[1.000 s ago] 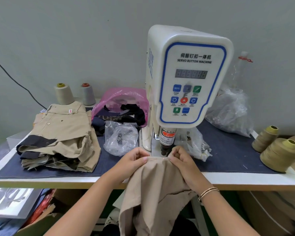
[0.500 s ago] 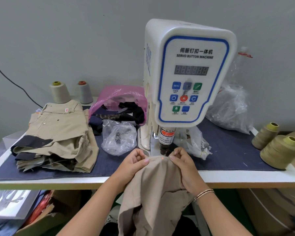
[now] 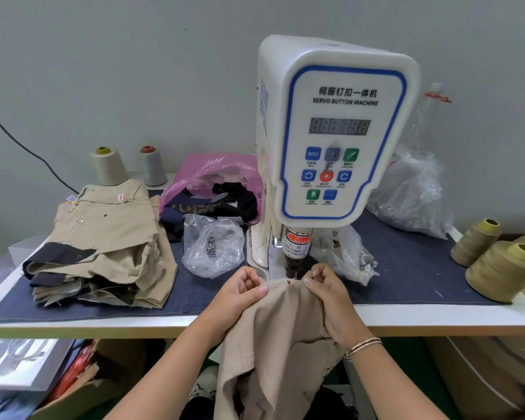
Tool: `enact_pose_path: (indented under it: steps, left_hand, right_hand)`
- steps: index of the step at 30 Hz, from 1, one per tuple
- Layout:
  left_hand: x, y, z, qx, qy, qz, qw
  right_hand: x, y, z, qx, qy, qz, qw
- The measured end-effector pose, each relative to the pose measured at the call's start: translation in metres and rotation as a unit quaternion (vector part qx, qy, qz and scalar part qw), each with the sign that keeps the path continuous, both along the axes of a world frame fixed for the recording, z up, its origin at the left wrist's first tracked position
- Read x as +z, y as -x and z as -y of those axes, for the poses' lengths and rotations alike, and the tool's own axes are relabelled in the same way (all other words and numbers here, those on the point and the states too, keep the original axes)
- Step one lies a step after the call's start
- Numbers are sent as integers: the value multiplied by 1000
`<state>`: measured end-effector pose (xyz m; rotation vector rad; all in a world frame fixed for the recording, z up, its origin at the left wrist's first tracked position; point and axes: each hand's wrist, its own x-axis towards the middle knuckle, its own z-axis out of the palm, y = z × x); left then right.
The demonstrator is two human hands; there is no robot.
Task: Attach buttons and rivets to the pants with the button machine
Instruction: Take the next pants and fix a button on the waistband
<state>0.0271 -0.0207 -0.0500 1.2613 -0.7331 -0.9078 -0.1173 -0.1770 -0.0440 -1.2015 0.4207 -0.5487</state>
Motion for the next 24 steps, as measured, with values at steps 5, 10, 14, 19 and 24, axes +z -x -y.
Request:
enact_pose_path:
  steps: [5,10,14,19,24]
  left_hand:
    - [4,2,0,-27,8,-73,997]
    - [11,-5,-22,-139,-102,119,978]
    - [26,1,-28,-208,-176,245,931]
    - [43,2,-32,-206,-165,238,934]
    - [31,29,-29,-256,-168,233,923]
  right_hand:
    - [3,4,-3,4,2,12,1000]
    - [8,21,-7,-1,-14,51,999]
    - [8,32,-14,-3,-43,77,996]
    - [21,37,-16,-14,-66,88,994]
    - [37,31,-18,6,-39,115,993]
